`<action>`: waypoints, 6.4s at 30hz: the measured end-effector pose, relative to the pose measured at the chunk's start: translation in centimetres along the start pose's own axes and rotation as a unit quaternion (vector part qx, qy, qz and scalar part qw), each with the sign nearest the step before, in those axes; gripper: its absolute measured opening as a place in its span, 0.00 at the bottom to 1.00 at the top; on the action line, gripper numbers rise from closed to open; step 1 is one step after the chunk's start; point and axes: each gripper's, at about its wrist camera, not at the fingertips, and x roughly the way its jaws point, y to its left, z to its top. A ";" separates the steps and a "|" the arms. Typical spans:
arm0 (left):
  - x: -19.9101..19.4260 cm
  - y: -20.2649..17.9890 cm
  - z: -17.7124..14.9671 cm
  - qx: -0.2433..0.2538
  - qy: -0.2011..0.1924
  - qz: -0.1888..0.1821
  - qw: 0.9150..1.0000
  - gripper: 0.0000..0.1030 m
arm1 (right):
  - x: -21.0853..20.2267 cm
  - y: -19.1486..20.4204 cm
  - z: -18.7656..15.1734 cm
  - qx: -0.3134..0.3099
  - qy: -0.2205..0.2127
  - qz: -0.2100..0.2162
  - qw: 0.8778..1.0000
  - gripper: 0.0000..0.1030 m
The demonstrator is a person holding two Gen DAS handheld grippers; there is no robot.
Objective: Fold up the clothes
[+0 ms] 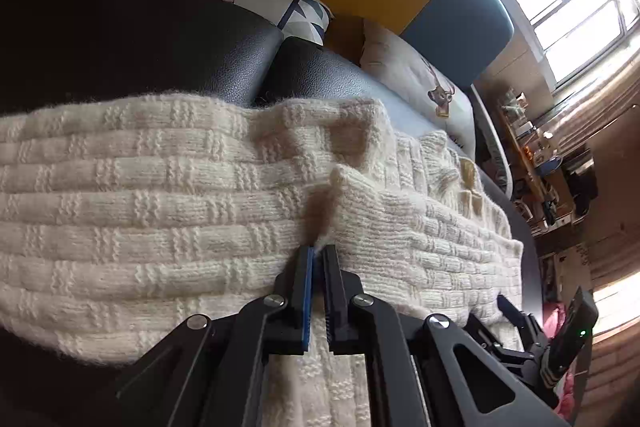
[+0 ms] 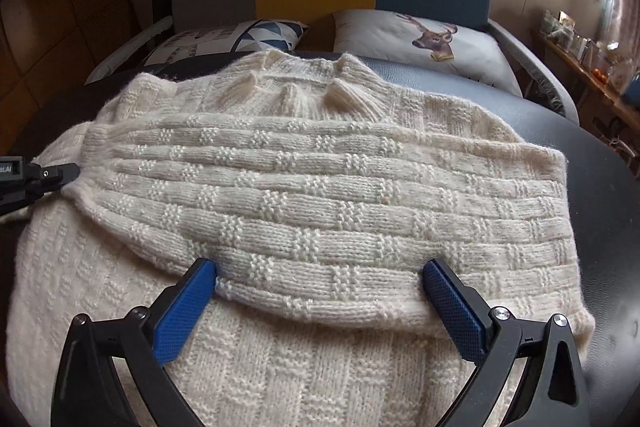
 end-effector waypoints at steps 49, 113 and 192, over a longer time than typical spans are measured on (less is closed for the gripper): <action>-19.9 31.6 0.7 -0.509 -0.210 -0.029 0.834 0.29 | -4.8 6.9 -5.0 -0.010 -0.004 0.038 0.999 1.00; -10.3 0.3 -6.7 -0.147 -0.029 -0.177 0.973 0.11 | -1.3 -0.2 0.9 0.319 0.005 0.342 0.884 0.51; 1.0 2.5 -7.6 -0.388 -0.075 -0.162 0.904 0.29 | -7.1 -7.8 6.2 0.223 -0.070 0.155 0.960 0.08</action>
